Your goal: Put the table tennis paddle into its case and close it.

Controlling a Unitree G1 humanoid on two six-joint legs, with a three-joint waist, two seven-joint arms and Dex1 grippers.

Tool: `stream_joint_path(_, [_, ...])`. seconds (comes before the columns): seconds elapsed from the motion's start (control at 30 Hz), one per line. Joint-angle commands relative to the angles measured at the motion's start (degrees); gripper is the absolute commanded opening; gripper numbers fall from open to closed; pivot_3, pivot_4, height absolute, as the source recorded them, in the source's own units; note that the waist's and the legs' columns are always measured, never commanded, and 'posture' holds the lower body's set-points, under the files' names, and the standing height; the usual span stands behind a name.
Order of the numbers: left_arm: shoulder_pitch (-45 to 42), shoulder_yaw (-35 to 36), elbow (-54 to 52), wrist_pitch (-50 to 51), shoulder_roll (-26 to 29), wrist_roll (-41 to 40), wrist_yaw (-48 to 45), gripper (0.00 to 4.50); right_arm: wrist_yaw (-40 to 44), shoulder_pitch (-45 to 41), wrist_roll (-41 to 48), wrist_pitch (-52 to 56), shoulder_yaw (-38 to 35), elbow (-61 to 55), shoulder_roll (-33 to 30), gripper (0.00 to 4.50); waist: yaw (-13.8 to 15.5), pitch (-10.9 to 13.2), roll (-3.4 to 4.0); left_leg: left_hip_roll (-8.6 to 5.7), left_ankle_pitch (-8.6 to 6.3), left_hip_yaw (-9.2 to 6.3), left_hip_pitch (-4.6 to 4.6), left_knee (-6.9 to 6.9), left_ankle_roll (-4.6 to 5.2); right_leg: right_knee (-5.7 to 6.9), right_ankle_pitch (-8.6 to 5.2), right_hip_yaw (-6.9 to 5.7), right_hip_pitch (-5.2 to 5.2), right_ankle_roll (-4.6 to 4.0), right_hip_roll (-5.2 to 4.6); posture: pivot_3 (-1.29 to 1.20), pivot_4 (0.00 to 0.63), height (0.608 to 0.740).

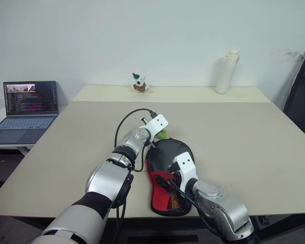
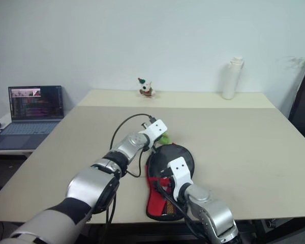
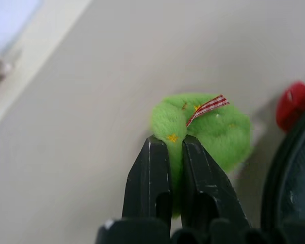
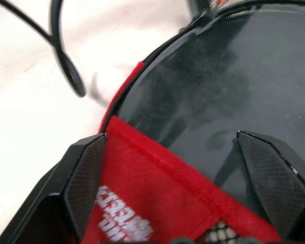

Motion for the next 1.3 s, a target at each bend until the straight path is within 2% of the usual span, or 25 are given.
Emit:
stream_joint_path(0.03, [-3.6, -0.9, -0.9, -3.0, -1.5, 1.8, 2.4, 0.01, -0.6, 3.1, 0.2, 4.0, 1.9, 1.9, 0.3, 4.50, 0.0, 0.0, 0.00, 0.00, 0.00, -0.01, -0.01, 0.00, 0.00, -0.02, 0.00, -0.01, 0.00, 0.00, 0.00, 0.00, 0.150, 0.740])
stream_joint_path(0.4, [-7.4, -5.3, -0.8, -9.3, -7.9, 7.4, 5.3, 0.01, -1.3, 5.4, 0.3, 4.0, 2.8, 1.3, 1.2, 4.50, 0.0, 0.0, -0.01, 0.00, -0.01, -0.01, -0.06, -0.03, -0.02, -0.11, -0.01, -0.03, 0.00, 0.01, 0.00, 0.00, 0.150, 0.740])
stream_joint_path(0.73, [-7.2, -7.3, -1.1, -14.6, -14.2, 8.5, 2.4, 0.01, -1.1, 5.4, 0.3, 3.4, 2.7, 2.2, 1.6, 4.50, 0.0, 0.0, -0.01, 0.00, -0.02, 0.00, -0.07, -0.07, -0.02, -0.17, -0.01, -0.03, -0.01, 0.02, 0.00, 0.00, 0.150, 0.740])
stream_joint_path(1.03, [-5.2, -6.0, -1.0, -15.0, -14.6, 6.9, -3.6, 0.01, -0.9, 4.2, -0.1, 2.1, 2.1, 4.2, 1.8, 4.50, 0.0, 0.0, -0.01, 0.01, -0.02, 0.00, -0.06, -0.07, -0.02, -0.18, -0.01, -0.03, 0.00, 0.02, 0.02, 0.00, 0.150, 0.740])
stream_joint_path(1.23, [-4.5, -4.1, -1.2, -14.7, -14.3, 4.6, -7.6, 2.07, -0.4, 3.0, -0.3, 1.5, 1.7, 5.2, 1.2, 4.50, -0.2, 0.0, -0.01, 0.03, -0.02, 0.02, -0.04, -0.06, -0.02, -0.17, -0.01, -0.01, 0.00, 0.02, 0.03, 0.00, 0.150, 0.740])
stream_joint_path(1.3, [-4.1, -1.9, -1.3, -14.4, -14.4, 1.7, -11.5, 2.76, -0.2, 2.6, -0.4, 1.2, 1.5, 5.6, 1.0, 4.50, -0.3, 0.0, -0.01, 0.04, -0.02, 0.04, -0.03, -0.06, -0.02, -0.17, -0.01, 0.01, 0.00, 0.02, 0.04, 0.00, 0.150, 0.740])
